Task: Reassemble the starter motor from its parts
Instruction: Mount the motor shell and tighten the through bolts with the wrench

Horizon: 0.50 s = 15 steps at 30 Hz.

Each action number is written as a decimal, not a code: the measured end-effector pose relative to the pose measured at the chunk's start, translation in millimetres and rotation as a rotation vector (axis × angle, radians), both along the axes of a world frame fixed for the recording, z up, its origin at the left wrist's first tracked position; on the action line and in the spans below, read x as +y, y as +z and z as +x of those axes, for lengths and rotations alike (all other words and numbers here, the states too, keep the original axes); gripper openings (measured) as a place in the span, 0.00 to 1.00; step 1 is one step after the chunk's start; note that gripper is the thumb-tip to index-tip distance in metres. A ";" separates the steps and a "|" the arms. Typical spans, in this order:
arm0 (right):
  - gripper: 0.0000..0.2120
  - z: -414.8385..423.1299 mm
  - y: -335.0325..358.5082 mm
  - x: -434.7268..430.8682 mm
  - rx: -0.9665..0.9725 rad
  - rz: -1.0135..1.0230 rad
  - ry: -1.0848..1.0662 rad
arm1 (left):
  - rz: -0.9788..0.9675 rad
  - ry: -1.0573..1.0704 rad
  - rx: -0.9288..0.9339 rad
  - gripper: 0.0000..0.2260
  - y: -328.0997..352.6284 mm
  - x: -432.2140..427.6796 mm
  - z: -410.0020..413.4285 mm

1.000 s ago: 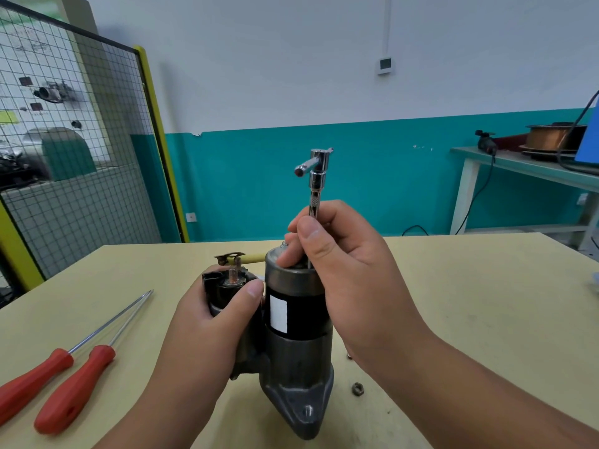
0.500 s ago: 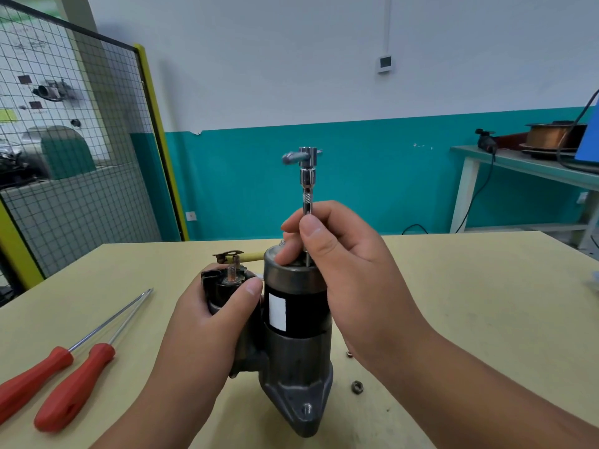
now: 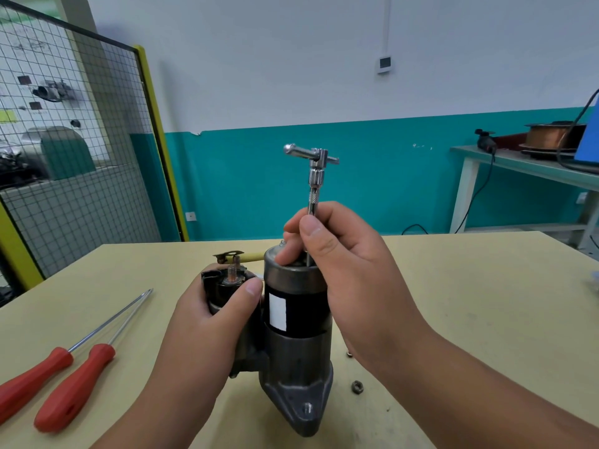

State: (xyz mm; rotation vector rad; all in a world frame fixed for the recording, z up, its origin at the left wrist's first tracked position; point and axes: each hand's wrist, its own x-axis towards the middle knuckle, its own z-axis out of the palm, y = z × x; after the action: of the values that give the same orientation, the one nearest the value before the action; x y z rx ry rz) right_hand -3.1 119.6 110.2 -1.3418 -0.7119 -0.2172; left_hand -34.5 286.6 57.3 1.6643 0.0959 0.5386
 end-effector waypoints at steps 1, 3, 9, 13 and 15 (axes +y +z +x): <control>0.10 0.1 -0.3 -0.2 0.009 0.000 0.005 | 0.001 0.002 0.002 0.20 -0.5 0.2 -0.1; 0.11 -0.3 -1.3 -0.8 0.021 0.007 0.017 | -0.010 -0.004 0.005 0.20 -0.1 0.2 -0.6; 0.11 1.3 -1.4 -0.6 0.020 0.000 0.011 | -0.012 -0.012 0.001 0.22 0.5 0.2 -0.4; 0.10 1.6 -1.0 0.3 0.008 -0.007 0.001 | -0.020 -0.022 0.000 0.21 1.3 -0.5 -1.6; 0.10 1.7 -0.7 0.3 0.003 0.002 -0.005 | -0.012 -0.020 0.001 0.21 1.5 -0.6 -1.6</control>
State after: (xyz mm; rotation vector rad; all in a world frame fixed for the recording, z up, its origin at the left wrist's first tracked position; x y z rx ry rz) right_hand -1.4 119.9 109.5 -1.3423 -0.7051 -0.2198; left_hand -36.1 286.0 58.8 1.6523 0.0834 0.5209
